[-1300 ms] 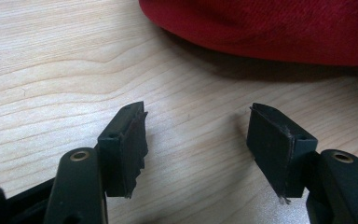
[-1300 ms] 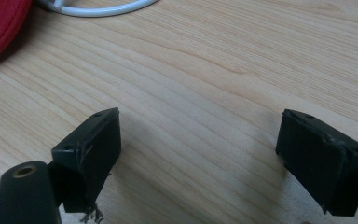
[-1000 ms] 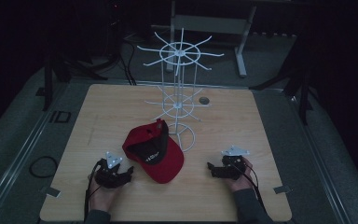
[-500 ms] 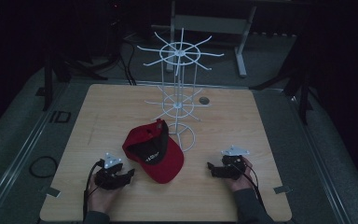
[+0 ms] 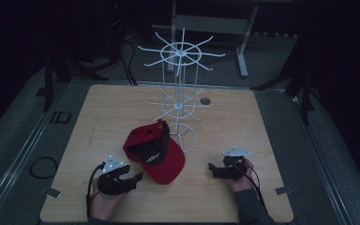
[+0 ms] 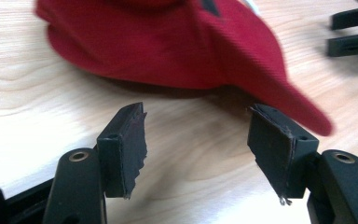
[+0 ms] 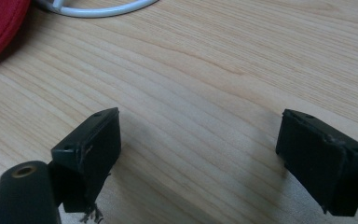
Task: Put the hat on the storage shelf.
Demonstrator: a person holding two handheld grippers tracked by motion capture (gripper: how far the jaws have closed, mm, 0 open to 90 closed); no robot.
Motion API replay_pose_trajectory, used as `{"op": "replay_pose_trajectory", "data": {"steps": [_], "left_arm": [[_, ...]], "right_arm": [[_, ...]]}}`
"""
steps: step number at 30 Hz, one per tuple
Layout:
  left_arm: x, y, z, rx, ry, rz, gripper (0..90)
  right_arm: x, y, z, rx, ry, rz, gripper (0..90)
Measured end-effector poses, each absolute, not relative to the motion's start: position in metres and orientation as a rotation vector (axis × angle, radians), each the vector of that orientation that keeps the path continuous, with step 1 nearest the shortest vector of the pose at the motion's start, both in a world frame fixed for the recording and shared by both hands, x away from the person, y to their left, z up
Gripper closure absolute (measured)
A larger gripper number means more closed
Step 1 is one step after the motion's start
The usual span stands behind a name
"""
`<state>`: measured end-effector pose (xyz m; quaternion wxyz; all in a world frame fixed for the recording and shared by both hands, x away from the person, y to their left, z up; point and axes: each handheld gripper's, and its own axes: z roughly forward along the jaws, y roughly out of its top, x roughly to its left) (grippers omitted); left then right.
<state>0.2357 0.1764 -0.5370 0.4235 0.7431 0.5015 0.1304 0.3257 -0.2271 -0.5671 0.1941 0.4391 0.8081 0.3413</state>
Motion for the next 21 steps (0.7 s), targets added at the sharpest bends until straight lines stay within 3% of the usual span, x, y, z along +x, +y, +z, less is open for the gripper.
{"op": "replay_pose_trajectory", "data": {"steps": [21], "left_arm": [[0.235,0.125,-0.542,1.918,1.196,0.189,30.4]], "right_arm": [[0.326,-0.227,-0.567,1.231,2.266,0.957,13.7]]}}
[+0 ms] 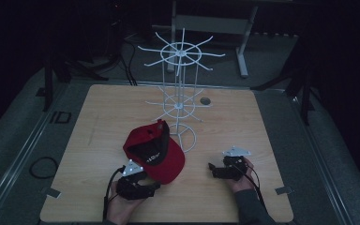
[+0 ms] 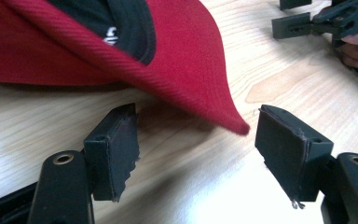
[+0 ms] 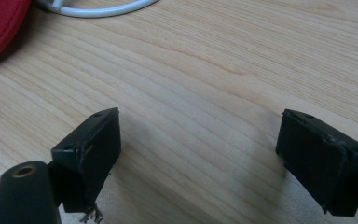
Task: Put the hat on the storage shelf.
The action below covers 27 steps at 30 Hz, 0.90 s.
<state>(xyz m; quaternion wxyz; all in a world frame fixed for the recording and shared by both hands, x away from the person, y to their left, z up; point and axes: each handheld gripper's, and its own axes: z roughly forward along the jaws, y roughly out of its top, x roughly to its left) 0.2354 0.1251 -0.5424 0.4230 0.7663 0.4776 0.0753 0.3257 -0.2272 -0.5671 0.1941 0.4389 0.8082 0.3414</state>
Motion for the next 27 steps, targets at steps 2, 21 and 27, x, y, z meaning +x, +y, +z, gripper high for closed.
{"op": "replay_pose_trajectory", "data": {"steps": [2,21,27], "left_arm": [[0.239,0.121,-0.545,1.926,1.206,0.184,30.5],[0.264,0.155,-0.537,1.835,1.345,0.284,52.1],[0.271,0.164,-0.531,1.776,1.364,0.285,48.2]], "right_arm": [[0.326,-0.227,-0.567,1.231,2.266,0.957,13.7],[0.326,-0.227,-0.567,1.231,2.266,0.957,13.7],[0.326,-0.227,-0.567,1.231,2.266,0.957,13.7]]}}
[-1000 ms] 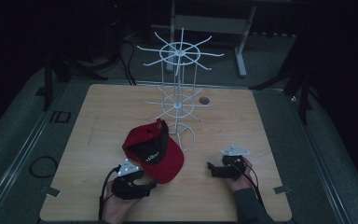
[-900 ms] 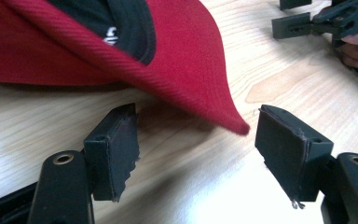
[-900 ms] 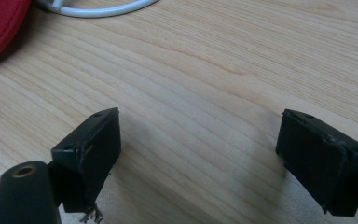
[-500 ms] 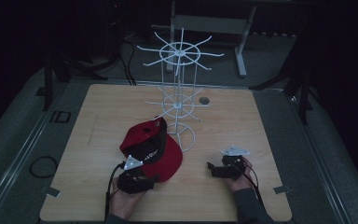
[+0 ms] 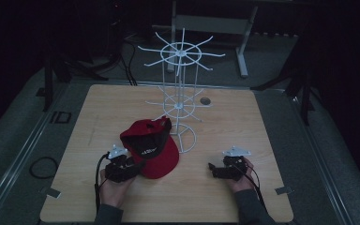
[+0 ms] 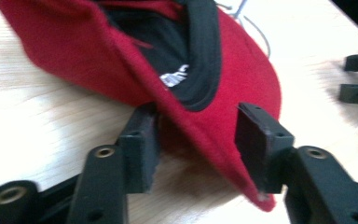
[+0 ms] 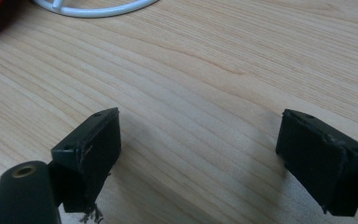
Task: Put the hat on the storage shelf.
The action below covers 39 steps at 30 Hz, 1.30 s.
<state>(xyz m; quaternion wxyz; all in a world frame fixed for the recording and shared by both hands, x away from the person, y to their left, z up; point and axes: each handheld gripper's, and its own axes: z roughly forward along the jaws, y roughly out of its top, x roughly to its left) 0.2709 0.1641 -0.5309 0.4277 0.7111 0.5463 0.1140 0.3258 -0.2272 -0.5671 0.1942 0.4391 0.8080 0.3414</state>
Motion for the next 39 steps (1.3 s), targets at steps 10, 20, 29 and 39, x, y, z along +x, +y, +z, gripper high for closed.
{"op": "replay_pose_trajectory", "data": {"steps": [10,20,29,39], "left_arm": [[0.273,0.138,-0.554,1.811,1.335,0.131,42.6],[0.285,0.132,-0.566,1.811,1.345,0.037,57.7],[0.291,0.134,-0.564,1.782,1.362,0.020,64.2],[0.285,0.140,-0.563,1.706,1.395,0.016,72.0]], "right_arm": [[0.326,-0.227,-0.567,1.231,2.266,0.957,13.7],[0.326,-0.227,-0.567,1.230,2.267,0.958,13.7],[0.326,-0.227,-0.567,1.230,2.267,0.958,13.7],[0.326,-0.227,-0.567,1.229,2.267,0.958,13.7]]}}
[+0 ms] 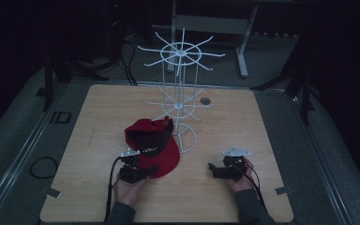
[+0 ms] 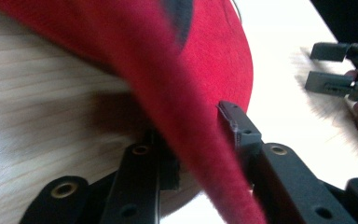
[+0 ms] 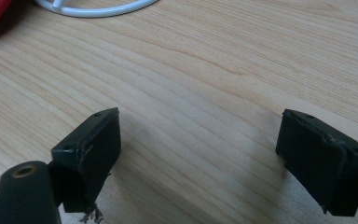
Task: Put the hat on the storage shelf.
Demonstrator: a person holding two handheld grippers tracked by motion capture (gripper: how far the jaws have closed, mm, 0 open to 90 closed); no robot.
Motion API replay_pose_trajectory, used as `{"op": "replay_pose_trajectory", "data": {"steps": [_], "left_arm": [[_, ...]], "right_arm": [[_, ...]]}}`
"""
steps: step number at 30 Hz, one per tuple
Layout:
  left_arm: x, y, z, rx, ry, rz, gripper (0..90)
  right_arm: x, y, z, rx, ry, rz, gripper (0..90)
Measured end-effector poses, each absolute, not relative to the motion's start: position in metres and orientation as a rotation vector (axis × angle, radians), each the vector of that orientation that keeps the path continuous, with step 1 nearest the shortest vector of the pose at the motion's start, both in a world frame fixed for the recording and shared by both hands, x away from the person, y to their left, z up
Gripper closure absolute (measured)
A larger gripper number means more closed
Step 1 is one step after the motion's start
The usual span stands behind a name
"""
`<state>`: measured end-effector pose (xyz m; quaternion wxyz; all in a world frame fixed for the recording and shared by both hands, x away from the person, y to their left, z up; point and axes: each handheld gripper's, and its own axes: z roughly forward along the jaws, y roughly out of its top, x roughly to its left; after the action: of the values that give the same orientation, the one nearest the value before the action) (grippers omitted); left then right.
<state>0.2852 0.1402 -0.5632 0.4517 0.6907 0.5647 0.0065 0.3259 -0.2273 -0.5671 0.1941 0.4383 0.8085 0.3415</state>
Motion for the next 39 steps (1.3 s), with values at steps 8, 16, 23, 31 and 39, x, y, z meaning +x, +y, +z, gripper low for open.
{"op": "replay_pose_trajectory", "data": {"steps": [8,16,23,31,39], "left_arm": [[0.284,0.148,-0.557,1.682,1.400,0.038,78.8],[0.283,0.145,-0.552,1.748,1.367,0.088,78.0],[0.282,0.153,-0.550,1.664,1.403,0.104,82.6],[0.280,0.167,-0.544,1.620,1.442,0.180,84.9],[0.281,0.185,-0.539,1.584,1.461,0.221,85.0]], "right_arm": [[0.326,-0.227,-0.567,1.230,2.267,0.958,13.7],[0.326,-0.227,-0.567,1.230,2.267,0.957,13.7],[0.326,-0.227,-0.567,1.230,2.267,0.958,13.7],[0.326,-0.227,-0.567,1.230,2.268,0.957,13.7],[0.326,-0.227,-0.567,1.228,2.268,0.958,13.7]]}}
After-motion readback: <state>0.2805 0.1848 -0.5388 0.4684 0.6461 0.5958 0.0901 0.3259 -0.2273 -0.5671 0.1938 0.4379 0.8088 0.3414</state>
